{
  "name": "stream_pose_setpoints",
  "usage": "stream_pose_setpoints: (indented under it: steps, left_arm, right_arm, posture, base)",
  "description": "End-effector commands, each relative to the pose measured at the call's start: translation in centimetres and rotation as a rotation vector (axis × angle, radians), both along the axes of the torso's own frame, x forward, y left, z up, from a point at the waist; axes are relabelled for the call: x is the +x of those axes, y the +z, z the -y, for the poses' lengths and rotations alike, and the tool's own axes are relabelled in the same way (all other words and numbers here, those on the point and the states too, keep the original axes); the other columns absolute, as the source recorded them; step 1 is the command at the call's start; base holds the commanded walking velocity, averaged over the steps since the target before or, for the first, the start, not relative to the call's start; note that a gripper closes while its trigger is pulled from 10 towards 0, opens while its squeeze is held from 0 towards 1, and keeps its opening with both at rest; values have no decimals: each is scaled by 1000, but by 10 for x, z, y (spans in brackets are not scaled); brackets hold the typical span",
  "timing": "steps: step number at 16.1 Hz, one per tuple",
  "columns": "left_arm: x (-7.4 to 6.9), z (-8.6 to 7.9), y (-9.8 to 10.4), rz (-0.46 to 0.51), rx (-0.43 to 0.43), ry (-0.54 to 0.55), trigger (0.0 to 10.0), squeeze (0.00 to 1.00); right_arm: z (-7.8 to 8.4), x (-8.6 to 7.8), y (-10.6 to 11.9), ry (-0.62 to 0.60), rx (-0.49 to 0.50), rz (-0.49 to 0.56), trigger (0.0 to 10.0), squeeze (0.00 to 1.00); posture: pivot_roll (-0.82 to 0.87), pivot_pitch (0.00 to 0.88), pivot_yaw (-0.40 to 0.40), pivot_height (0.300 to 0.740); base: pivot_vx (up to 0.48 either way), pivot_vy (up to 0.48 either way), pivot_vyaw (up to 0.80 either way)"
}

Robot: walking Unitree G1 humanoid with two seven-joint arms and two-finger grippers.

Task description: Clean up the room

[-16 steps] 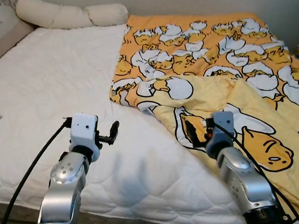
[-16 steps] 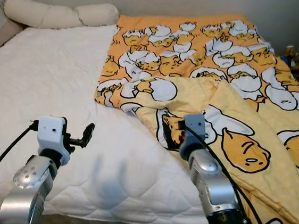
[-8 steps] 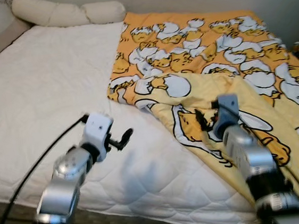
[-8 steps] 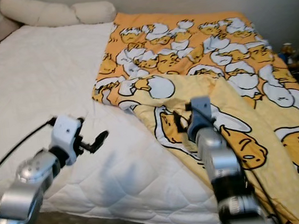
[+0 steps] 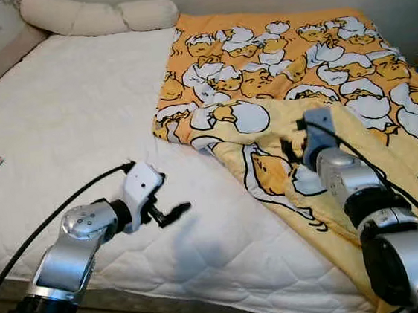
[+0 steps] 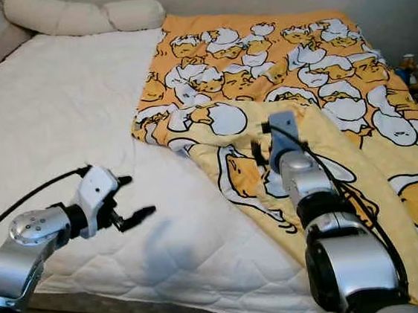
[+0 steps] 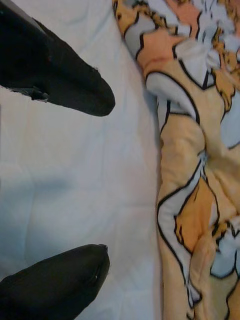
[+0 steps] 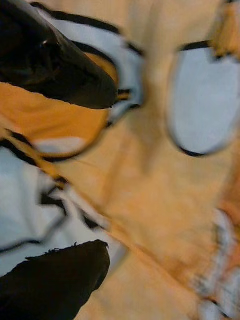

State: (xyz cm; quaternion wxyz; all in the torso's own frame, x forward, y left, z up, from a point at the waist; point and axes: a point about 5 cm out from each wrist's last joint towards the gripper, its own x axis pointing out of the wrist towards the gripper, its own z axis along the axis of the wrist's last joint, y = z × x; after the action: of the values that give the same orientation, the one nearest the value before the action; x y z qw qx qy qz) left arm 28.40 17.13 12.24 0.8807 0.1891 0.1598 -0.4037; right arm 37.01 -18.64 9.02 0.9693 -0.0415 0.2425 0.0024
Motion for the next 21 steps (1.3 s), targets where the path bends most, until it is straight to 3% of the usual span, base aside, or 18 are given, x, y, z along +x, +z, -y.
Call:
stream_pose_setpoints:
  steps: [1, 2, 5, 6, 11, 12, 13, 14, 17, 18, 20, 21]
  left_arm:
    - [-2, 3, 5, -8, 7, -48, 10000, 475]
    - [-5, 2, 5, -19, 11, -62, 10000, 478]
    - [-10, 0, 3, -39, 26, -81, 10000, 475]
    - [-15, 0, 2, -49, 31, -88, 10000, 478]
    - [-23, 3, 2, -73, 24, -100, 10000, 471]
    - [-23, 4, 2, -77, 22, -98, 10000, 475]
    - [-23, 4, 2, -81, 22, -94, 10000, 475]
    - [-23, 4, 2, -82, 23, -90, 10000, 475]
    - [-23, 3, 3, -80, 24, -78, 10000, 471]
    - [-24, 3, 3, -80, 23, -74, 10000, 475]
    - [-27, 4, 2, -89, 17, -75, 10000, 475]
    - [-28, 7, 2, -91, 12, -80, 10000, 471]
  right_arm:
    - [0, -5, -10, 15, 37, -75, 10000, 1000]
    - [-2, -7, -14, 31, 54, -107, 10000, 1000]
    - [-4, -12, -24, 64, -17, -156, 10000, 1000]
    - [-6, -16, -30, 62, -19, -171, 10000, 0]
    - [-11, -25, -44, 34, 10, -220, 10000, 0]
    - [-8, -27, -47, 10, 12, -236, 6627, 0]
    - [-6, -29, -49, -6, 16, -246, 4824, 0]
    - [-4, -30, -50, -15, 11, -252, 4196, 0]
    - [3, -32, -52, -25, -46, -265, 3529, 0]
    - [4, -32, -52, -31, -57, -264, 2510, 0]
    - [4, -32, -52, -38, -54, -257, 2000, 0]
    - [3, -32, -52, -37, -51, -258, 1137, 0]
  posture:
    - [19, 0, 27, 740]
    - [27, 0, 23, 740]
    - [43, 0, 15, 740]
    - [69, 0, 7, 740]
    - [78, 0, -4, 740]
    - [79, 0, -15, 740]
    - [79, 0, -19, 740]
    - [81, 0, -25, 740]
    - [90, 0, -38, 740]
    - [90, 0, -40, 740]
    - [88, 0, -36, 740]
    - [88, 0, -36, 740]
  base:
    - [0, 0, 0]
    - [0, 0, 0]
    - [0, 0, 0]
    - [0, 0, 0]
    - [0, 0, 0]
    - [0, 0, 0]
    - [0, 0, 0]
    - [0, 0, 0]
    - [0, 0, 0]
    - [0, 0, 0]
    - [0, 0, 0]
    - [0, 0, 0]
